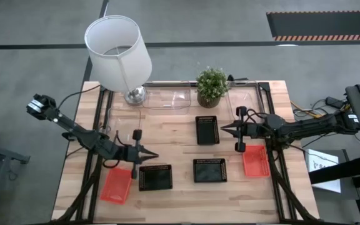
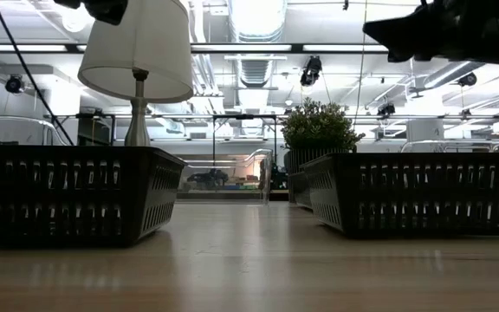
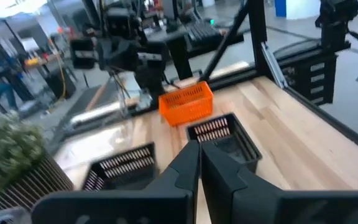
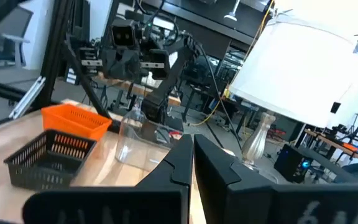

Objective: Stack baskets by color
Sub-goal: Stack the top right transparent bin on the top left transparent bin

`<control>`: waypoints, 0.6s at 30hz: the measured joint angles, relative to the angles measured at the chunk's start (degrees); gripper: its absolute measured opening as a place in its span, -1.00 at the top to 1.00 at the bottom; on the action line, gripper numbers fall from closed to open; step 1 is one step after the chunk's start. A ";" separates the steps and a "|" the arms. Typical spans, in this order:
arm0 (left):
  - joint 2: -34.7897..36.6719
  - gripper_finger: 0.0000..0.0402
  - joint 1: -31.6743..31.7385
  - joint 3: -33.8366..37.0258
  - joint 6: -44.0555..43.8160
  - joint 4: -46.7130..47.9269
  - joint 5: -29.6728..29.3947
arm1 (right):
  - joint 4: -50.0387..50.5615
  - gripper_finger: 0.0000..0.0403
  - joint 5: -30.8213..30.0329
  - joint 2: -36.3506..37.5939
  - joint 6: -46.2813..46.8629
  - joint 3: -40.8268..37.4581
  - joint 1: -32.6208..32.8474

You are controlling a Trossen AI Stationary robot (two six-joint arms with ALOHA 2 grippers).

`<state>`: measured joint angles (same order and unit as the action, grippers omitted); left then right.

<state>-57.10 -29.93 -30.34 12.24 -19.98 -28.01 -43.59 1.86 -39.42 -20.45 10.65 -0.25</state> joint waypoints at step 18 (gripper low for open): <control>21.72 1.00 -0.02 9.39 17.90 -2.07 -7.08 | 48.04 0.96 -18.68 -0.43 25.20 24.11 2.48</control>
<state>-35.38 -29.95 -20.95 30.14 -22.04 -35.09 4.44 -16.82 -39.85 4.75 34.76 2.23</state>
